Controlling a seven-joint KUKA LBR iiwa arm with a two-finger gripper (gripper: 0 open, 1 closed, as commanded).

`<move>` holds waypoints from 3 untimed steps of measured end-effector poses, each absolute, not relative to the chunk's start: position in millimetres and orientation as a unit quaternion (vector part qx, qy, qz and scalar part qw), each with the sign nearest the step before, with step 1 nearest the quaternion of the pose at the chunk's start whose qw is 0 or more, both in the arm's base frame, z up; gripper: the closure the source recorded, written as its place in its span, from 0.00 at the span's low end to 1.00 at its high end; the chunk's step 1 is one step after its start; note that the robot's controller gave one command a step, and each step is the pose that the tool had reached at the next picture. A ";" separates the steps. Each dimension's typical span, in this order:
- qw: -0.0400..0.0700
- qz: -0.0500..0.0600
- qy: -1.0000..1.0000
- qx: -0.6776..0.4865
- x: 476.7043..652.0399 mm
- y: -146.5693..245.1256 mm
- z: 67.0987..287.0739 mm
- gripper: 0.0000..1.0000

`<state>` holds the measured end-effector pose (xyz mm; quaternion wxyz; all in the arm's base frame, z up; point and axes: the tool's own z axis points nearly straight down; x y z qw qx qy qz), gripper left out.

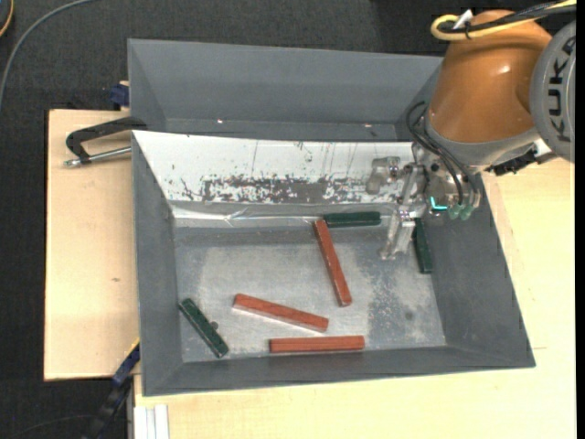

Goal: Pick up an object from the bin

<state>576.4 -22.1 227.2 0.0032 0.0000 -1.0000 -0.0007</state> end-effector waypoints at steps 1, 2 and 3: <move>0.002 -0.002 -0.956 0.294 581.7 74.8 141.0 0.00; 0.003 -0.002 -0.920 0.392 512.1 120.6 68.8 0.00; -0.002 -0.001 -0.946 0.325 501.4 159.0 71.8 0.00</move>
Offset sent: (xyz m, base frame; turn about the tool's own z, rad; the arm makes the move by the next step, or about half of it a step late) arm 0.0059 0.0933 -0.0851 -0.5938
